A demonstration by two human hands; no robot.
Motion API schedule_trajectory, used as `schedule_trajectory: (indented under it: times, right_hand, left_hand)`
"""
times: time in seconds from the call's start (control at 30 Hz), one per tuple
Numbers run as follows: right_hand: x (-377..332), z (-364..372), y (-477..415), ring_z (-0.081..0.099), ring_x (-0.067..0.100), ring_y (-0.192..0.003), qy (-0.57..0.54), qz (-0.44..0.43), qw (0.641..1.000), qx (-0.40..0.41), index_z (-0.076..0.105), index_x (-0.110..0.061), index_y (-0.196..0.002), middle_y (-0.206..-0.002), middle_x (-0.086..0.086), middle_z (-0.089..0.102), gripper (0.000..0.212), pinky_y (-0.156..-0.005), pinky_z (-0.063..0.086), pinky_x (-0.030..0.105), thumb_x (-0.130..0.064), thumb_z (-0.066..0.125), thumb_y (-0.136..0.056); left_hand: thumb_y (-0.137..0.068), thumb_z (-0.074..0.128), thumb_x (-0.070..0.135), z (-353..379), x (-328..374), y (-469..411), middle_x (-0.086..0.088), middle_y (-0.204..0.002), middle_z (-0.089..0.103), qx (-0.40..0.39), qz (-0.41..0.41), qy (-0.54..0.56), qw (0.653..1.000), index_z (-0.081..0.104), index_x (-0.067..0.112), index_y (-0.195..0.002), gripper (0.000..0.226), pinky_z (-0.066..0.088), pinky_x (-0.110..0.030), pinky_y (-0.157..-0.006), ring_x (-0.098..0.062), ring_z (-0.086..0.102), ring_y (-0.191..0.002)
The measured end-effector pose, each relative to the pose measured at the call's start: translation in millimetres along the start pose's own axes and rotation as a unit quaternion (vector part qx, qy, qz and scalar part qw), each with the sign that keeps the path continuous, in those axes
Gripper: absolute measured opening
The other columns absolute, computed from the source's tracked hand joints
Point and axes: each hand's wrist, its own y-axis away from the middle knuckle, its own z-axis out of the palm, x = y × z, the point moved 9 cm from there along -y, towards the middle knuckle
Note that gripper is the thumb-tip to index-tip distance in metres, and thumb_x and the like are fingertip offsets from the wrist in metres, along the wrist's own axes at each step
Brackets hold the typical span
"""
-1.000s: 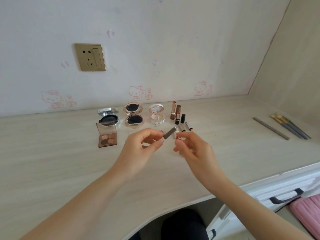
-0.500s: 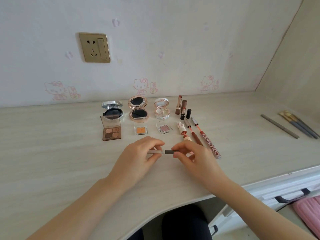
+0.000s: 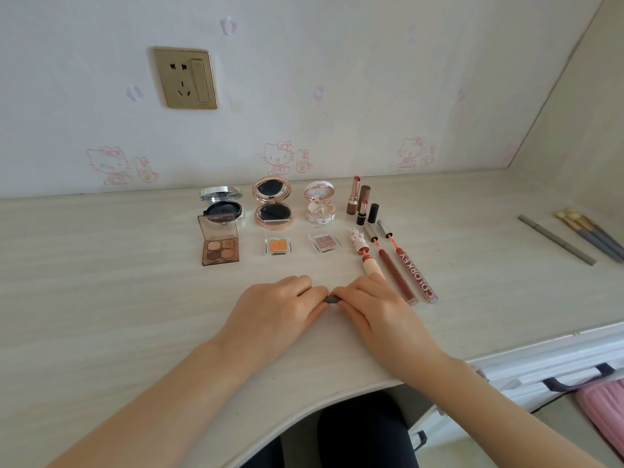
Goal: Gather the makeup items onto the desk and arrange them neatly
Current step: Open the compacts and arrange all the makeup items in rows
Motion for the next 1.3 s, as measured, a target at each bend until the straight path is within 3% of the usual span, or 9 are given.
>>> schedule_trajectory:
  times: [0.1, 0.23, 0.33, 0.47, 0.73, 0.93, 1.03, 1.13, 1.3]
  right_hand:
    - [-4, 1, 2, 0.060, 0.028, -0.074, 0.029, -0.030, 0.999, 0.008, 0.072, -0.002, -0.098, -0.079, 0.007, 0.063, 0.015, -0.081, 0.052, 0.047, -0.003, 0.061, -0.087]
    - [-3, 1, 3, 0.056, 0.026, -0.074, 0.039, -0.039, 0.998, 0.029, 0.071, -0.004, -0.099, -0.080, 0.006, 0.061, 0.015, -0.084, 0.052, 0.043, -0.002, 0.063, -0.086]
    - [-4, 1, 4, 0.054, 0.023, -0.073, 0.045, -0.055, 0.997, 0.039, 0.071, -0.004, -0.097, -0.080, 0.006, 0.060, 0.013, -0.087, 0.049, 0.041, -0.001, 0.064, -0.086]
    - [-5, 3, 4, 0.051, 0.021, -0.074, 0.044, -0.061, 0.997, 0.028, 0.070, -0.004, -0.097, -0.080, 0.005, 0.058, 0.016, -0.086, 0.047, 0.040, 0.003, 0.064, -0.084]
    - [-6, 5, 6, 0.049, 0.019, -0.079, 0.032, -0.064, 0.997, 0.003, 0.068, -0.005, -0.100, -0.084, 0.004, 0.057, 0.021, -0.081, 0.047, 0.035, 0.008, 0.063, -0.084]
    - [-9, 2, 7, 0.046, 0.018, -0.080, 0.048, -0.077, 0.996, 0.023, 0.067, -0.004, -0.102, -0.085, 0.004, 0.054, 0.027, -0.086, 0.044, 0.032, 0.010, 0.066, -0.080]
    - [-9, 0, 7, 0.055, 0.024, -0.079, 0.044, -0.074, 0.996, 0.039, 0.070, -0.002, -0.101, -0.084, 0.007, 0.059, 0.024, -0.084, 0.050, 0.039, 0.007, 0.071, -0.078]
    - [0, -6, 6, 0.062, 0.034, -0.091, 0.011, -0.017, 0.998, 0.051, 0.070, -0.003, -0.108, -0.090, 0.008, 0.062, 0.022, -0.075, 0.056, 0.044, -0.004, 0.066, -0.086]
    - [2, -18, 7, 0.061, 0.024, -0.085, 0.029, -0.006, 0.995, 0.097, 0.072, -0.007, -0.102, -0.090, 0.004, 0.066, 0.017, -0.067, 0.054, 0.037, -0.008, 0.068, -0.086]
  left_hand:
    - [-0.096, 0.036, 0.039, 6, -2, 1, 0.005, -0.064, 0.056, -0.019, -0.004, -0.009, 1.000, 0.072, 0.022, -0.089, 0.040, 0.042, -0.030, -0.035, -0.015, 0.057, -0.052]
    - [-0.098, 0.024, 0.043, 18, -3, 1, 0.005, -0.068, 0.058, -0.061, 0.002, -0.029, 0.998, 0.060, 0.027, -0.101, 0.040, 0.041, -0.031, -0.036, -0.019, 0.057, -0.050]
    - [-0.098, 0.024, 0.044, 19, -3, 1, 0.005, -0.058, 0.055, -0.061, 0.004, -0.031, 0.998, 0.052, 0.029, -0.101, 0.032, 0.039, -0.029, -0.034, -0.022, 0.050, -0.041]
    - [-0.096, 0.013, 0.050, 23, -5, 2, 0.005, -0.060, 0.057, -0.077, -0.006, -0.018, 0.997, 0.035, 0.033, -0.101, 0.028, 0.040, -0.029, -0.038, -0.022, 0.052, -0.045]
    - [-0.097, 0.018, 0.050, 22, -4, 1, 0.006, -0.050, 0.053, -0.078, -0.003, -0.033, 0.996, 0.037, 0.032, -0.097, 0.027, 0.037, -0.029, -0.035, -0.018, 0.048, -0.039]
    - [-0.090, -0.001, 0.062, 27, -14, 7, 0.003, -0.064, 0.062, -0.093, -0.031, -0.035, 0.995, 0.034, 0.036, -0.105, 0.046, 0.036, -0.029, -0.046, -0.023, 0.057, -0.054]
    - [-0.088, 0.011, 0.069, 29, -17, 7, 0.008, -0.075, 0.064, -0.107, -0.041, -0.019, 0.993, 0.030, 0.031, -0.100, 0.044, 0.035, -0.029, -0.047, -0.023, 0.058, -0.058]
    - [-0.086, 0.026, 0.067, 19, -14, 3, 0.009, -0.079, 0.065, -0.087, -0.045, -0.014, 0.995, 0.040, 0.023, -0.102, 0.049, 0.035, -0.028, -0.044, -0.019, 0.059, -0.056]
    - [-0.088, 0.046, 0.049, 3, -14, 1, 0.005, -0.075, 0.062, -0.057, -0.062, 0.029, 0.996, 0.054, 0.015, -0.095, 0.036, 0.045, -0.031, -0.046, -0.018, 0.057, -0.063]
